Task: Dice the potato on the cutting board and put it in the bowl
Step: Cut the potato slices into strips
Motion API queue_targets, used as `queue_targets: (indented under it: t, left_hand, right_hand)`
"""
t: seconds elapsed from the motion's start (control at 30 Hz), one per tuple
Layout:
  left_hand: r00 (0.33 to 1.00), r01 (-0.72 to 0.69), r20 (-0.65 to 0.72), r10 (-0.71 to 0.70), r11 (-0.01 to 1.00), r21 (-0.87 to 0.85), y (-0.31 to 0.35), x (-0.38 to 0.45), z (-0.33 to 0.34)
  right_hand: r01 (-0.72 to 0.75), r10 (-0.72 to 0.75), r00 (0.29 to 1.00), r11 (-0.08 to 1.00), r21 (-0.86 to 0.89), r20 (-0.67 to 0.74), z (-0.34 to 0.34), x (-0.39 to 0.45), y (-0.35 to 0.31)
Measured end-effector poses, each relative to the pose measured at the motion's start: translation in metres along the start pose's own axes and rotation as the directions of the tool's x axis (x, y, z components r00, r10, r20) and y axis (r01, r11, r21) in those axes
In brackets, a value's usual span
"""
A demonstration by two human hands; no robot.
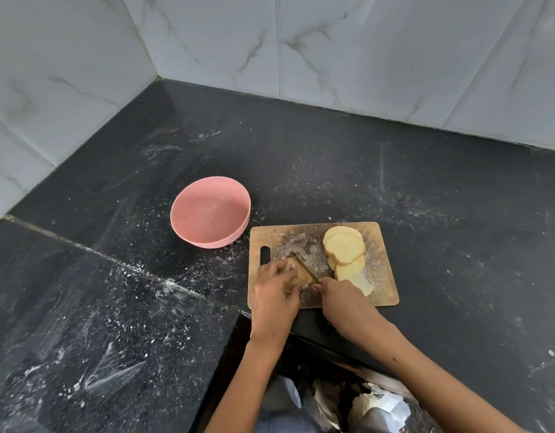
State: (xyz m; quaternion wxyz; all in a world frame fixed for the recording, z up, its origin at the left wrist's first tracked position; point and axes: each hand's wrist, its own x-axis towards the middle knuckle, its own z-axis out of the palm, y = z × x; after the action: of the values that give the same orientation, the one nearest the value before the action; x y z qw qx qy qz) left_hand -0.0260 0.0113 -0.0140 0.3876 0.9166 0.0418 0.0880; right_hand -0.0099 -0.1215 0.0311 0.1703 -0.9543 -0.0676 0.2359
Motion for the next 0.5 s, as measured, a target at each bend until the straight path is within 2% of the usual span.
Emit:
queue_targets:
  t: [0.5]
  left_hand:
    - [0.999, 0.033, -0.025, -0.034, 0.999, -0.029, 0.003, -0.004, -0.001]
  right_hand:
    - [-0.072, 0.075, 0.996, 0.995, -0.062, 0.055, 0.006, -0.036, 0.014]
